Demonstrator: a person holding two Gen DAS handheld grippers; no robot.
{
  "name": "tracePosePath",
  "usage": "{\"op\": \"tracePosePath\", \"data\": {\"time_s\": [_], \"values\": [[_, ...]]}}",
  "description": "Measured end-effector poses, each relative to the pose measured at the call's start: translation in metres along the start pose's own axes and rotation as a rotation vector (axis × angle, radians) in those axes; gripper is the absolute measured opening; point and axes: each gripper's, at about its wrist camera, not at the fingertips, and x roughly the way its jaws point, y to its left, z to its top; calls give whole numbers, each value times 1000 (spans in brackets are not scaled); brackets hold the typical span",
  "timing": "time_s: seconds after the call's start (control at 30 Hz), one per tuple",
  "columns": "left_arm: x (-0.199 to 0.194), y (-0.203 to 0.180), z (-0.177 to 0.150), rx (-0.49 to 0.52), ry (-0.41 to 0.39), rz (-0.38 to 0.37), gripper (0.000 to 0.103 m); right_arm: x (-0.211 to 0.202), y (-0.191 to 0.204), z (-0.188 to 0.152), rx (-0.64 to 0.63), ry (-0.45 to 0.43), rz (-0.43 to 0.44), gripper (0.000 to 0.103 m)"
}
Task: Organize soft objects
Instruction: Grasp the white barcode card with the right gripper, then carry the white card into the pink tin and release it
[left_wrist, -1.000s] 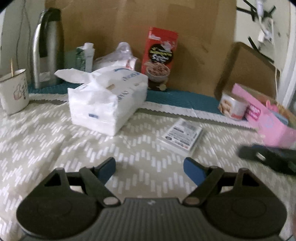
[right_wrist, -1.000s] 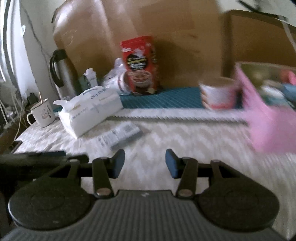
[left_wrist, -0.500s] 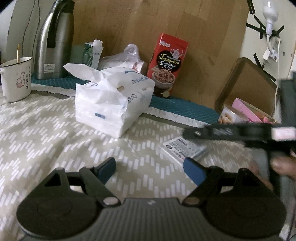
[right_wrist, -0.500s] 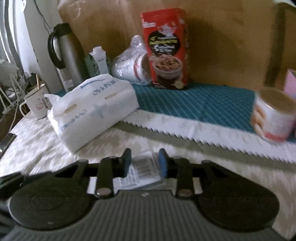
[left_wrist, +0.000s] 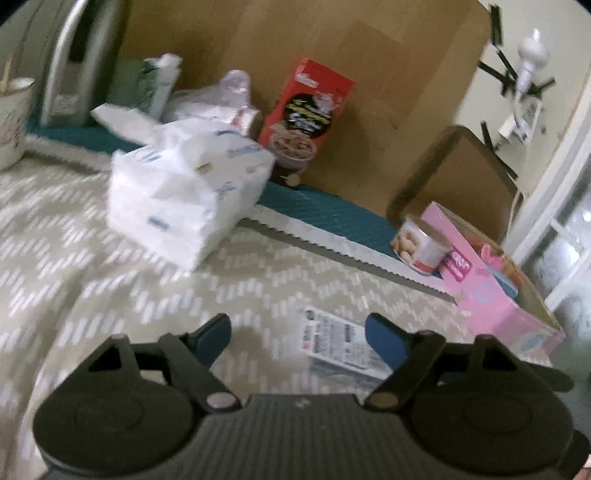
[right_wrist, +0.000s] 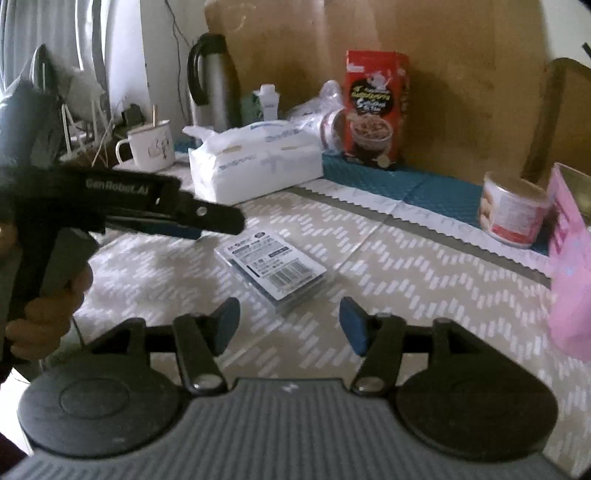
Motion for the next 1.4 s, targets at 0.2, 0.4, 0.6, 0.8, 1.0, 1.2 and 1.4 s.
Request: {"op": "tracePosePath", "data": {"time_s": [0.2, 0.4, 0.6, 0.8, 1.0, 1.2, 1.4], "values": [[24, -29, -2, 107, 62, 51, 58, 24, 8, 7, -38, 3, -32, 55], [31, -76, -21, 209, 97, 18, 57, -7, -5, -13, -15, -1, -120, 46], [54, -161, -53, 368, 179, -139, 57, -77, -38, -63, 93, -39, -297, 47], [81, -255, -88, 525, 235, -273, 58, -142, -73, -110, 225, -90, -476, 47], [95, -309, -97, 561, 265, -324, 58, -174, -98, -136, 291, -161, -565, 47], [80, -342, -44, 556, 108, -369, 58, -204, -114, -98, 190, -356, -629, 45], [138, -371, 9, 520, 77, -287, 68, -167, -176, -41, 126, -338, -650, 47]]}}
